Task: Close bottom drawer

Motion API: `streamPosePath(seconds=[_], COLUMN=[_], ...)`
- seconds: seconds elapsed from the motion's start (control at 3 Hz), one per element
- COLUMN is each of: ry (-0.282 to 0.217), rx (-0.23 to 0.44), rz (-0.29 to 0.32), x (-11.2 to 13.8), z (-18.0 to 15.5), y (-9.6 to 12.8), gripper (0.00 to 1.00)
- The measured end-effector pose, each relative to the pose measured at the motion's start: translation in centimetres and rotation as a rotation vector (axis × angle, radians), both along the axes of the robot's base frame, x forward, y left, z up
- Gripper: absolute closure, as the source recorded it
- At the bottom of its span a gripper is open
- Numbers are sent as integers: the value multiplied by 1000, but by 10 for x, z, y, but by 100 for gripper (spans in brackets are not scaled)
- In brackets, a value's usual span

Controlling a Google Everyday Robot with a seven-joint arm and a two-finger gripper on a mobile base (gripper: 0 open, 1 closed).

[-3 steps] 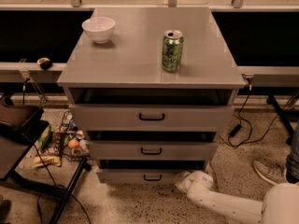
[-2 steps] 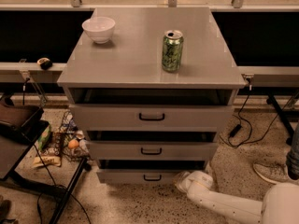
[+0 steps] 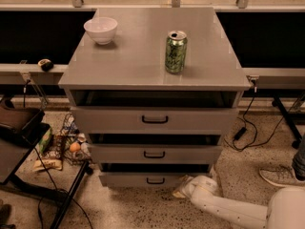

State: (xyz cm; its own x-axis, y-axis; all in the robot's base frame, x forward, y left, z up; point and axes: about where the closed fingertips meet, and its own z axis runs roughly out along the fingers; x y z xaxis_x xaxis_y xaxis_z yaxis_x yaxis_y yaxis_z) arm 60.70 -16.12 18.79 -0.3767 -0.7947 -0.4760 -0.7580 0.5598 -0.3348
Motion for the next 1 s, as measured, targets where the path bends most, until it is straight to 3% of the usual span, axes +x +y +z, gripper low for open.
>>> streamPosePath(seconds=[1.0], ry=[0], rx=[0], rz=[0], x=[-7], z=[0], y=[3], gripper=[0])
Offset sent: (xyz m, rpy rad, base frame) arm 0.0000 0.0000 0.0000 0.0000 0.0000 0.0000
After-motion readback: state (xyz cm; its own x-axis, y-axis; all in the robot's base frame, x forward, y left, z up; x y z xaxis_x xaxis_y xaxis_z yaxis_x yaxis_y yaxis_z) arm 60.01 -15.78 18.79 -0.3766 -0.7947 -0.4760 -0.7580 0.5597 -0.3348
